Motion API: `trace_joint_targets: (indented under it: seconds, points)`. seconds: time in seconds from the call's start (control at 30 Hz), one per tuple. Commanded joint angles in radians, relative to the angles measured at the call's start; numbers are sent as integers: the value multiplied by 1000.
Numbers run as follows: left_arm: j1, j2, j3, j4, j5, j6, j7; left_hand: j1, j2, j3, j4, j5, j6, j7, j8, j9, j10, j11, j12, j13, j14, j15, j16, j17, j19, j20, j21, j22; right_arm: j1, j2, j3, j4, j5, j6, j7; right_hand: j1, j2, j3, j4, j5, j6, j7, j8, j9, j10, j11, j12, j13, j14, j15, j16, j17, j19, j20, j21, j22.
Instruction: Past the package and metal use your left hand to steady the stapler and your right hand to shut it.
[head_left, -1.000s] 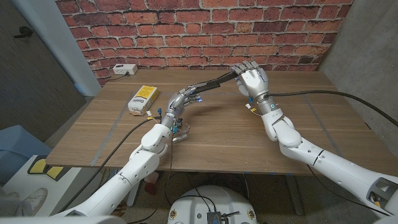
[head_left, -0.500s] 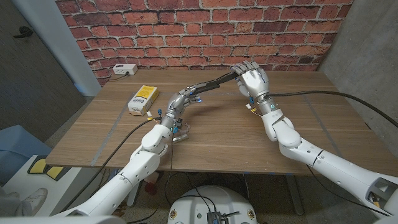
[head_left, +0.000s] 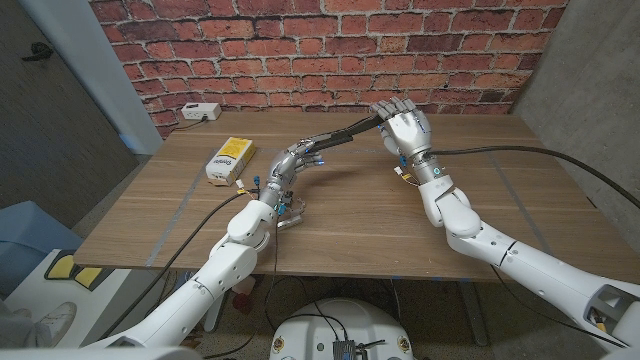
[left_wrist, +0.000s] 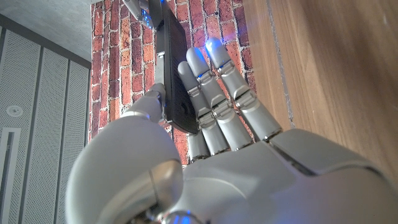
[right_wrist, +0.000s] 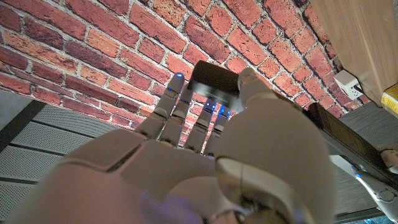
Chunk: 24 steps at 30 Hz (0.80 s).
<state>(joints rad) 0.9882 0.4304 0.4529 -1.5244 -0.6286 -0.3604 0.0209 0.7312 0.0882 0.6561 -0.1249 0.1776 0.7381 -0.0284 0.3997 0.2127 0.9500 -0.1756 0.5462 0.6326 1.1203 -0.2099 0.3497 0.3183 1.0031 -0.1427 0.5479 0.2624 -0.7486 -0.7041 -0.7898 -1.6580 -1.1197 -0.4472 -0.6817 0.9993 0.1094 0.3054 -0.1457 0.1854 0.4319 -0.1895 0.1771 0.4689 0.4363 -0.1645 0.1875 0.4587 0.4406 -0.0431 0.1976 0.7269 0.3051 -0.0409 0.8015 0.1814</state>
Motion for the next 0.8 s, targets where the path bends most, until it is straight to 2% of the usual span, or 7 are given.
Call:
trace_joint_targets:
  seconds: [0.03,0.17,0.43,0.5,0.6,0.63,0.8]
  points:
    - [-2,-5,-1,16,-15,-7,-20,98,101,25,31,3,36,11,6,203,24,-32,1,3,7,-23,0,3,-2,0,9,3,4,7,-7,5,3,-9,-5,10,-1,-8,-3,4,-45,-1,-4,-5,-43,-5,-10,-5,-8,-182,12,-4,4,-78,-2,1]
    - [-4,-10,0,27,-24,-10,-31,98,101,25,31,3,37,9,6,206,25,-32,0,1,7,-23,0,3,-2,-1,12,3,3,5,-6,1,2,-16,-1,14,2,-15,-3,3,-70,-2,0,-13,-93,-8,-16,-11,-12,-183,19,-4,3,-76,-3,1]
    - [-5,-18,-2,39,-32,-25,-42,99,100,25,31,2,36,11,5,211,25,-32,1,4,7,-24,-1,5,-4,-1,16,3,-18,5,3,-23,-5,-73,41,27,-1,-22,-10,5,-130,6,-3,-24,-146,-2,-16,-19,-21,-184,26,-6,5,-74,-3,1]
    - [-5,-16,-1,37,-32,-22,-45,99,100,25,31,2,38,11,5,213,24,-32,0,5,8,-23,-1,5,-5,-1,18,3,-26,5,10,-28,8,-79,43,23,-11,-35,-6,6,-235,13,-13,-38,-197,1,-13,-30,-36,-180,26,-14,4,-68,-5,0]
    - [-6,-14,0,36,-31,-24,-51,98,100,24,32,2,39,9,5,216,25,-32,-2,1,8,-22,-2,6,-6,-1,20,3,-40,9,21,-39,23,-97,46,21,-22,-50,-4,10,-381,39,-11,-61,-258,24,-8,-45,-43,-179,30,-25,16,-49,-3,-1]
    - [-6,-15,0,35,-30,-23,-48,98,100,24,32,2,40,9,6,217,26,-32,-2,0,8,-22,-2,6,-7,-1,21,3,-42,7,22,-42,23,-102,49,21,-23,-53,-4,10,-407,48,-11,-66,-276,28,-10,-48,-46,-178,31,-26,15,-45,-5,-1]
    - [-5,-15,0,33,-30,-24,-47,98,99,24,32,2,43,11,7,223,27,-31,-2,2,8,-23,-3,7,-9,-1,25,3,-53,1,28,-56,31,-109,50,14,-25,-60,0,10,-414,52,-3,-73,-292,30,-10,-52,-48,-175,36,-25,18,-40,-5,-1]
